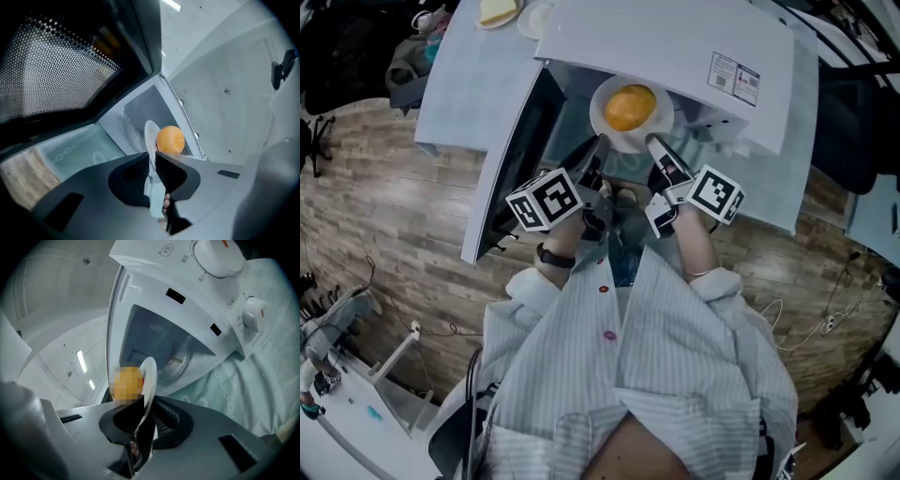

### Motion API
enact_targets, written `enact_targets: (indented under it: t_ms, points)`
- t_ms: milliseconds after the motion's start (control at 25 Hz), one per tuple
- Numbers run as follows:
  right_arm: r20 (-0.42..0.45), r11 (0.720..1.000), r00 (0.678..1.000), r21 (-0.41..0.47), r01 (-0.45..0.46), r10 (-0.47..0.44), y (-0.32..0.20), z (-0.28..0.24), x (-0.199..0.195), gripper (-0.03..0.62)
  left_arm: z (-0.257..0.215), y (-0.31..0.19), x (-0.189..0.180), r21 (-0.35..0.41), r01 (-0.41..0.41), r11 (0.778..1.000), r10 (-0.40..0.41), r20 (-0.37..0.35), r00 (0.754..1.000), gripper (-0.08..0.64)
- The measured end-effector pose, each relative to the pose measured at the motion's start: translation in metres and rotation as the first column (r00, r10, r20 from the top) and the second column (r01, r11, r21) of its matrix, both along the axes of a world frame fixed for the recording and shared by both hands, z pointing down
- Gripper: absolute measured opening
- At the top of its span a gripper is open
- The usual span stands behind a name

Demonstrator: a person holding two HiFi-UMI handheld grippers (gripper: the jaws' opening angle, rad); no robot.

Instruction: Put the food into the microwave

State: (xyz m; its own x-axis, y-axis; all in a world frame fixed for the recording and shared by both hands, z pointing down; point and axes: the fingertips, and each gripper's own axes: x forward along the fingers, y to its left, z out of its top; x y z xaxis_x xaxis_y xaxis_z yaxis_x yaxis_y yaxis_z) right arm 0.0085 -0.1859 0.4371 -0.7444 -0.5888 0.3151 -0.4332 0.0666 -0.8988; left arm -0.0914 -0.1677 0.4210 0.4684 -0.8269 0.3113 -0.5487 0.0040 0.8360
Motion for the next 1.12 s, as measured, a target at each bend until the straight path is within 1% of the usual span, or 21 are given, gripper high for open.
enact_targets:
  t_ms: [240, 400, 600, 920, 1120]
  points:
    - [-0.021, 0.999, 0.999, 0.028, -0.031, 0.031, -0.009, 0.015, 0.003, 0.063, 0.015, -0.012, 0.002, -0.005, -0.054, 0.999, 0.054, 0.023, 0.998, 0.041]
    - [-0.04, 0.998, 0.997, 0.034, -0.059, 0.061, -0.015, 0.025, 0.004, 0.067, 0.022, -0.023, 0.004, -0.004, -0.073, 0.997, 0.073, 0.022, 0.997, 0.041]
    - [-0.071, 0.996, 0.994, 0.043, -0.083, 0.086, -0.025, 0.039, 0.008, 0.075, 0.035, -0.033, 0.008, -0.014, -0.099, 0.995, 0.099, 0.043, 0.994, 0.041]
    - [-0.108, 0.991, 0.987, 0.08, -0.11, 0.118, -0.049, 0.051, 0.009, 0.084, 0.048, -0.056, 0.009, -0.005, -0.098, 0.995, 0.098, 0.06, 0.993, 0.041]
    - [-0.137, 0.987, 0.982, 0.105, -0.119, 0.133, -0.059, 0.056, 0.012, 0.089, 0.056, -0.068, 0.011, -0.009, -0.094, 0.996, 0.094, 0.045, 0.995, 0.042]
